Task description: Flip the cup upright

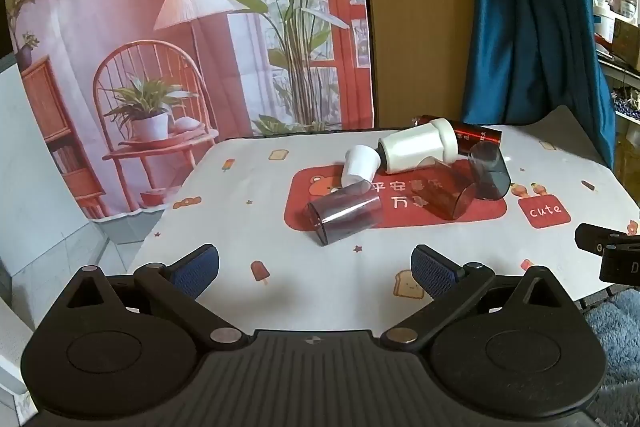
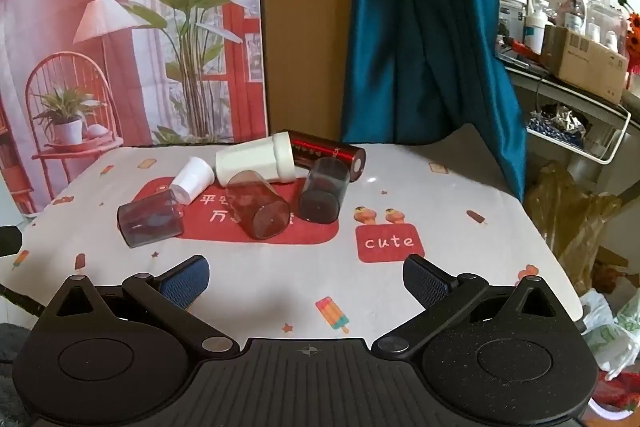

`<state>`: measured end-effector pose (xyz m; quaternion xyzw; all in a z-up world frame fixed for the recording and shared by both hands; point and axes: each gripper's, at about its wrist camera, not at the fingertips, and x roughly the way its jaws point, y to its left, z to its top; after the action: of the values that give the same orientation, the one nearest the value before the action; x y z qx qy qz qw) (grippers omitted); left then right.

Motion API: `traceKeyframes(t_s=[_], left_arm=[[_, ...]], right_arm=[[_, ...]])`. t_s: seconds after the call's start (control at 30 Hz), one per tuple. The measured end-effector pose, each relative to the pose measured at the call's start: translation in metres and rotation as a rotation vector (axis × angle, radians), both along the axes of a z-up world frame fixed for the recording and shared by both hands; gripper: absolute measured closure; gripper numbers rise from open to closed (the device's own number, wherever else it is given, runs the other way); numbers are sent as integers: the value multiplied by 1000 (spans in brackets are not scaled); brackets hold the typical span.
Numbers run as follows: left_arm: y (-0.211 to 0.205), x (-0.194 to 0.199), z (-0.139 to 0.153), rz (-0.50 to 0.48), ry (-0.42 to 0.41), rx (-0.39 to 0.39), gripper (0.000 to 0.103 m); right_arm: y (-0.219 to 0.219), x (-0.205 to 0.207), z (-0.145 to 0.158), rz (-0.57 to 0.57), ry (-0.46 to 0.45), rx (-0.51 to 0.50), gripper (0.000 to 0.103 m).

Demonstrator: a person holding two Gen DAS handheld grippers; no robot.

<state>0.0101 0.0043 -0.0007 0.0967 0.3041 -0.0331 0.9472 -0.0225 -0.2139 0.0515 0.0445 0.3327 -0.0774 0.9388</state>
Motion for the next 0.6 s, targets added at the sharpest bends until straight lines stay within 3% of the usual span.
traceKeyframes(t_s=[0.6], left_arm=[[1, 0, -1, 6, 2, -10, 0]], right_arm=[[-2, 1, -5, -6, 6, 1, 0]])
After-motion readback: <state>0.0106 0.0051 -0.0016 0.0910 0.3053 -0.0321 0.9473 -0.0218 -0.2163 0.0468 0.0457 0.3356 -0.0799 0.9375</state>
